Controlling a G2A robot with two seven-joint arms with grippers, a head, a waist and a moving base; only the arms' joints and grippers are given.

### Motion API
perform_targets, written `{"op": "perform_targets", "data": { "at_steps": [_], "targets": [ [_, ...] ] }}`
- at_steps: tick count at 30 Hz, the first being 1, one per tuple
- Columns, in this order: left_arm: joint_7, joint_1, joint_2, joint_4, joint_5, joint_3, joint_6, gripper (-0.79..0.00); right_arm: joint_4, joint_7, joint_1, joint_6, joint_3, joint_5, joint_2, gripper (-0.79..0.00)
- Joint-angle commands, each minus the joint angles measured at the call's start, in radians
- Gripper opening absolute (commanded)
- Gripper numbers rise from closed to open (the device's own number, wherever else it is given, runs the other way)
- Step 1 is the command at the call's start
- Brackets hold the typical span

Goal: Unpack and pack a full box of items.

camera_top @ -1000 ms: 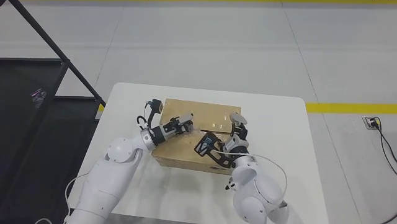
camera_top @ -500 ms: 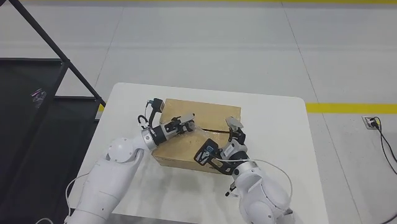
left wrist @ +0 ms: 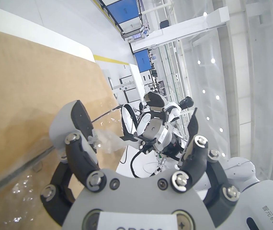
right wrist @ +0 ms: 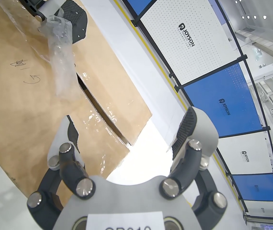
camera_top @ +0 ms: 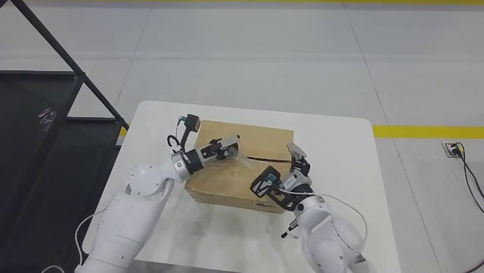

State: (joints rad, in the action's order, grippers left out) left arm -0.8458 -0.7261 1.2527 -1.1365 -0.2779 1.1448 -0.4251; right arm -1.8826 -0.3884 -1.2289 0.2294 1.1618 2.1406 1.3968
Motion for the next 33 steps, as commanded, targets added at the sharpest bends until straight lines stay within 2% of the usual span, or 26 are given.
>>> {"op": "perform_targets", "data": {
  "at_steps": [1,6,12,18,24,28,33],
  "targets": [
    [0.000,0.013,0.005,0.004,0.002,-0.017,0.012,0.000,0.000,0.015,-0.011,-0.005,0.015,-0.007,-0.002,0.000],
    [0.005,0.072,0.025,0.039,0.005,-0.079,0.031,0.000,-0.008,0.065,-0.054,-0.014,0.065,-0.029,-0.010,0.000],
    [0.004,0.167,0.064,0.096,-0.006,-0.174,0.047,0.000,-0.016,0.156,-0.125,-0.016,0.149,-0.089,-0.022,0.000],
    [0.003,0.261,0.121,0.137,-0.023,-0.295,0.054,0.000,-0.003,0.290,-0.179,0.038,0.233,-0.182,-0.036,0.000],
    [-0.008,0.345,0.185,0.167,-0.016,-0.415,0.045,0.000,0.029,0.381,-0.177,0.112,0.272,-0.238,-0.047,0.000],
    [-0.004,0.373,0.203,0.195,-0.016,-0.427,0.015,0.000,0.052,0.391,-0.152,0.157,0.270,-0.252,-0.051,0.000],
    [-0.038,0.373,0.192,0.200,-0.065,-0.364,-0.025,0.000,0.066,0.397,-0.128,0.183,0.263,-0.267,-0.055,0.000]
  ]
}}
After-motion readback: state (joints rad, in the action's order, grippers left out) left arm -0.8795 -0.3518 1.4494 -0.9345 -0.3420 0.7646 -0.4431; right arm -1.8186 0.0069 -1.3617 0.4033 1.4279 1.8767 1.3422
